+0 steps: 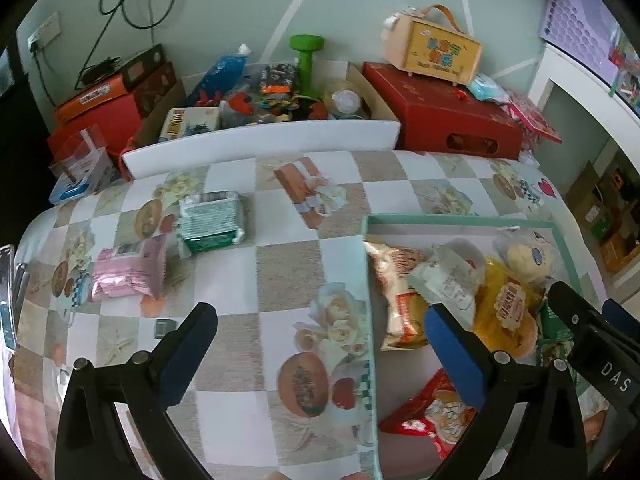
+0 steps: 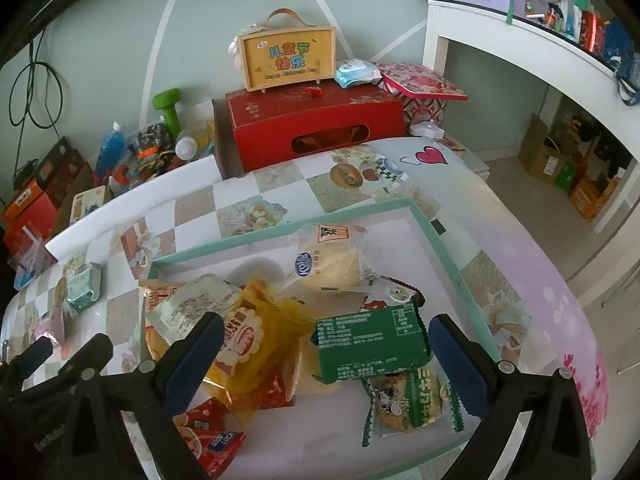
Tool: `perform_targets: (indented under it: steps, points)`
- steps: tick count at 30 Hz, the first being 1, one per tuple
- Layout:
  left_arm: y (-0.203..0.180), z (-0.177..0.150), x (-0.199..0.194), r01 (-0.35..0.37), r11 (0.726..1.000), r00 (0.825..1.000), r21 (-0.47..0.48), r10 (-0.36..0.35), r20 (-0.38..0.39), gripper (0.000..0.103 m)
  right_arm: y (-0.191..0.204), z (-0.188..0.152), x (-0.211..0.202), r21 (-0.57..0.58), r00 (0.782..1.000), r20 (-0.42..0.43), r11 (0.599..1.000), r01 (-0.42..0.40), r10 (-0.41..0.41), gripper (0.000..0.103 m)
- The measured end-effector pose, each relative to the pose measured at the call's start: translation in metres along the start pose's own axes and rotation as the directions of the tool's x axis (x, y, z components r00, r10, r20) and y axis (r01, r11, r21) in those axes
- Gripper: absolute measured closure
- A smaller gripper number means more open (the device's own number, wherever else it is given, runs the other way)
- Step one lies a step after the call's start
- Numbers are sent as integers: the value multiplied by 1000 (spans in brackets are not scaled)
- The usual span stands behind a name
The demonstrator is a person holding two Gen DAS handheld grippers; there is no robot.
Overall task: Organize snacks
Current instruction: 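Move both open tools back over the pink and green packs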
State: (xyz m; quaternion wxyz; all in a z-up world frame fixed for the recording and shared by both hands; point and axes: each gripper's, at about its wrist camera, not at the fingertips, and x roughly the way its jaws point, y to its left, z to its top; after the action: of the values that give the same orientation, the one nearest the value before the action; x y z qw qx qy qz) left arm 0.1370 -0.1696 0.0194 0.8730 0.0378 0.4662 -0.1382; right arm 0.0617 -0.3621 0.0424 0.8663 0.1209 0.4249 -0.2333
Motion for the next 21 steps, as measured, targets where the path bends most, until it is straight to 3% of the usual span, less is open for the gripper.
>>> perform_targets:
  steps: [10,15,21]
  points:
    - [77,-8,-12,-72,987,997,-144,74,10,0,47,2,-11,-88,997,22,994,-69,71,0]
    - [132,-10,-21,-164,955,985,-246,171,7,0,87,-5,-15,-158,990,11,978,-137,141,0]
    - [182,-20,-21,-218,918,975,-332,216,-45,0,142,-22,-20,-253,969,-23,936,-243,246,0]
